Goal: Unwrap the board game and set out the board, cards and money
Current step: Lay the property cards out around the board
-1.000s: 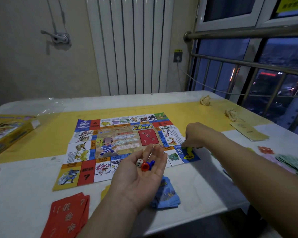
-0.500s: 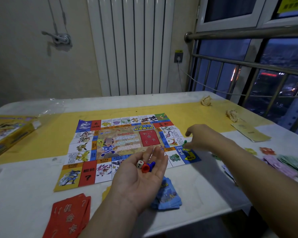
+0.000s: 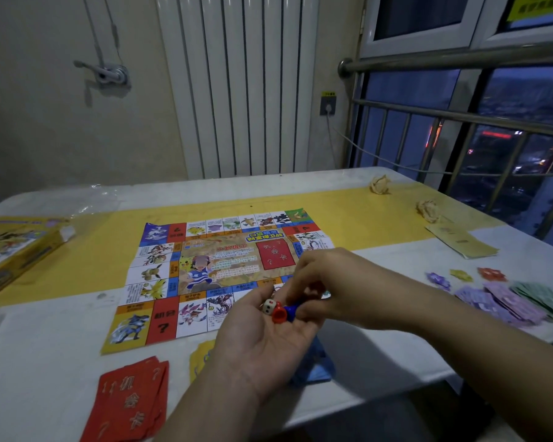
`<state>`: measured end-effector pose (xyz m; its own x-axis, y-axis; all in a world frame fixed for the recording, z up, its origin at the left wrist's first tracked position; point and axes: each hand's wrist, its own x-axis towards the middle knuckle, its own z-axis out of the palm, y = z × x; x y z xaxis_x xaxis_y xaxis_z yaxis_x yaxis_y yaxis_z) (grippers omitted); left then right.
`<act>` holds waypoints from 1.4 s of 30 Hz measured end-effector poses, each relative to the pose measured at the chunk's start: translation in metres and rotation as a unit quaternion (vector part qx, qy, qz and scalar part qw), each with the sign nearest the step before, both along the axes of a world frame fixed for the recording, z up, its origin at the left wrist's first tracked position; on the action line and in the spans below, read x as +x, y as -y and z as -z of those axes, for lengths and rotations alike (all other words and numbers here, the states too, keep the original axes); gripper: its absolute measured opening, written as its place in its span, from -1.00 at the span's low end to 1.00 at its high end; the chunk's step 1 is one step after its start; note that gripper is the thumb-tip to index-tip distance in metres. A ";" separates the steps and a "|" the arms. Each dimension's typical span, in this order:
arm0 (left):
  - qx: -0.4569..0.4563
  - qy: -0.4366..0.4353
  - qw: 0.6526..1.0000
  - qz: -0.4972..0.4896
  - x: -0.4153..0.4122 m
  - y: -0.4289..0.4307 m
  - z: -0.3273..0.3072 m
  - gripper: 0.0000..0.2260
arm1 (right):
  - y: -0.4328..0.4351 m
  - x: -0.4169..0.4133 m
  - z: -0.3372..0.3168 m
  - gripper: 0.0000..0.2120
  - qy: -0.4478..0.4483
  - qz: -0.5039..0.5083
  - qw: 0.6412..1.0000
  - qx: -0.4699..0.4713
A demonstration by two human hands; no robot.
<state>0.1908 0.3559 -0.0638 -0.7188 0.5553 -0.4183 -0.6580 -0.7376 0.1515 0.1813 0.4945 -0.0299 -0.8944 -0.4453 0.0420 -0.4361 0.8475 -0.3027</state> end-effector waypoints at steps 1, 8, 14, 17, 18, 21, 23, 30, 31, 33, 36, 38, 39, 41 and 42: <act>-0.001 0.003 1.000 0.001 0.001 0.001 0.000 -0.63 | 0.000 0.000 0.001 -0.84 0.003 0.000 1.000 -0.009; -0.005 -0.031 0.999 0.013 -0.001 0.002 -0.004 -0.63 | -0.011 0.005 -0.027 -0.84 0.048 -0.015 0.996 -0.076; -0.022 -0.030 0.999 0.015 -0.001 -0.004 -0.004 -0.70 | 0.001 -0.003 -0.024 -0.78 0.121 0.008 0.993 -0.011; -0.032 -0.031 0.999 0.005 -0.005 -0.008 -0.005 -0.70 | 0.009 -0.008 -0.021 -0.74 0.127 0.032 0.991 0.007; -0.033 -0.028 0.999 0.000 -0.007 -0.010 -0.005 -0.69 | 0.011 -0.009 -0.020 -0.74 0.127 0.034 0.991 0.010; -0.027 -0.016 0.999 -0.017 -0.013 -0.013 -0.005 -0.66 | 0.013 -0.013 -0.022 -0.78 0.134 0.037 0.990 0.000; -0.025 -0.012 0.999 -0.027 -0.016 -0.015 -0.005 -0.65 | 0.012 -0.014 -0.024 -0.80 0.144 0.039 0.989 -0.010; -0.018 -0.017 0.999 -0.028 -0.021 -0.018 -0.008 -0.62 | 0.004 -0.016 -0.024 -0.88 0.157 0.050 0.983 -0.077; -0.018 -0.018 0.999 -0.027 -0.021 -0.019 -0.008 -0.62 | 0.003 -0.016 -0.024 -0.88 0.155 0.054 0.982 -0.089; -0.024 -0.019 0.999 -0.028 -0.021 -0.019 -0.006 -0.63 | 0.001 -0.016 -0.024 -0.89 0.143 0.063 0.982 -0.108; -0.043 -0.027 0.998 -0.040 -0.024 -0.018 -0.002 -0.71 | -0.005 -0.014 -0.029 -0.94 0.106 0.091 0.980 -0.139; -0.055 -0.051 0.997 -0.035 -0.023 -0.015 -0.003 -0.79 | -0.010 -0.012 -0.033 -0.98 0.061 0.120 0.981 -0.143; -0.065 -0.065 0.995 -0.029 -0.022 -0.015 -0.004 -0.79 | -0.012 -0.012 -0.034 -0.99 0.043 0.131 0.980 -0.144; -0.087 -0.090 0.992 -0.029 -0.021 -0.015 -0.004 -0.81 | -0.014 -0.012 -0.034 -0.98 0.026 0.141 0.978 -0.150; -0.099 -0.100 0.990 -0.033 -0.020 -0.016 -0.004 -0.83 | -0.014 -0.011 -0.033 -0.97 0.023 0.143 0.977 -0.155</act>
<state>0.1705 0.3718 -0.0599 -0.8298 0.4263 -0.3602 -0.5522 -0.7206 0.4193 0.1703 0.5086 0.0036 -0.9847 -0.1485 0.0916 -0.1739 0.7970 -0.5784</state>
